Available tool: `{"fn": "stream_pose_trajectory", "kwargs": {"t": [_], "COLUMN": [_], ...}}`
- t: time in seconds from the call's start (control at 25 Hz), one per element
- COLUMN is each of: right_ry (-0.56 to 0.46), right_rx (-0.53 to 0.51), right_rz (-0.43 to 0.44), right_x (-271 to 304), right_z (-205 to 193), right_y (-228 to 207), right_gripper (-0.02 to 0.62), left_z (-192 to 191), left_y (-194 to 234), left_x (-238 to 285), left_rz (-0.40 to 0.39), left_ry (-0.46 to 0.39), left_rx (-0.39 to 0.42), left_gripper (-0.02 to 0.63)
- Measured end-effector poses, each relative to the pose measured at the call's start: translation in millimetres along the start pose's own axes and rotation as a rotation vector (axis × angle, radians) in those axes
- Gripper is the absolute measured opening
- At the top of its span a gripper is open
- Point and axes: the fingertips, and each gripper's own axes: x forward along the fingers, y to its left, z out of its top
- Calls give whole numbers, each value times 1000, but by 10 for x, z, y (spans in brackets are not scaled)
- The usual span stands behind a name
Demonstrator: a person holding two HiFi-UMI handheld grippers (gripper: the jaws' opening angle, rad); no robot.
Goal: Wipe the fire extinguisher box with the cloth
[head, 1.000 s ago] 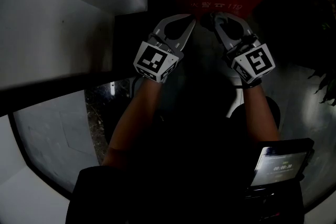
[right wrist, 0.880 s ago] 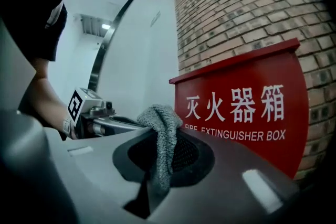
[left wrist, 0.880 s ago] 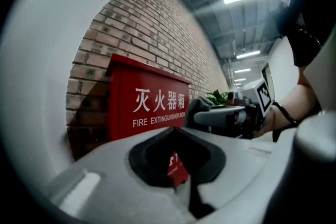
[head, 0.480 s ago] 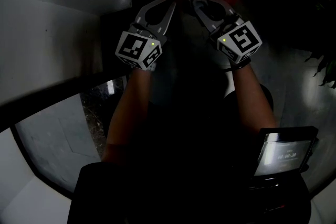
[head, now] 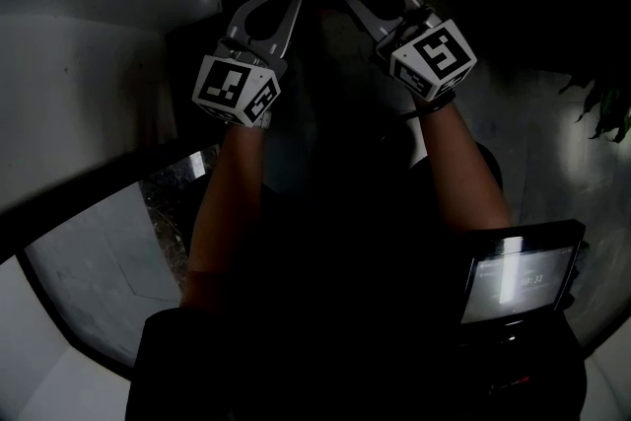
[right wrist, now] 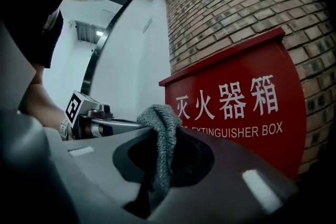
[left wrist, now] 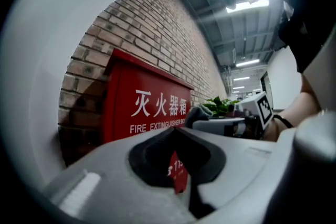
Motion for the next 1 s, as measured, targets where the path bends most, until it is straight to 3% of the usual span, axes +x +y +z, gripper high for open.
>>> {"fn": "stream_pose_trajectory", "kwargs": {"t": [0.52, 1.0], "right_ry": [42, -2], "right_rx": [-21, -19], "right_rz": [-5, 11], "right_x": [4, -115], "right_z": [-45, 53], "right_y": [54, 98], "right_gripper": [35, 35], "left_z": [-39, 1], "left_y": [27, -113], "left_x": [-39, -88], "left_rz": [-16, -34], "left_ry": [8, 16], "left_rx": [-53, -47], "left_gripper": [0, 0]}}
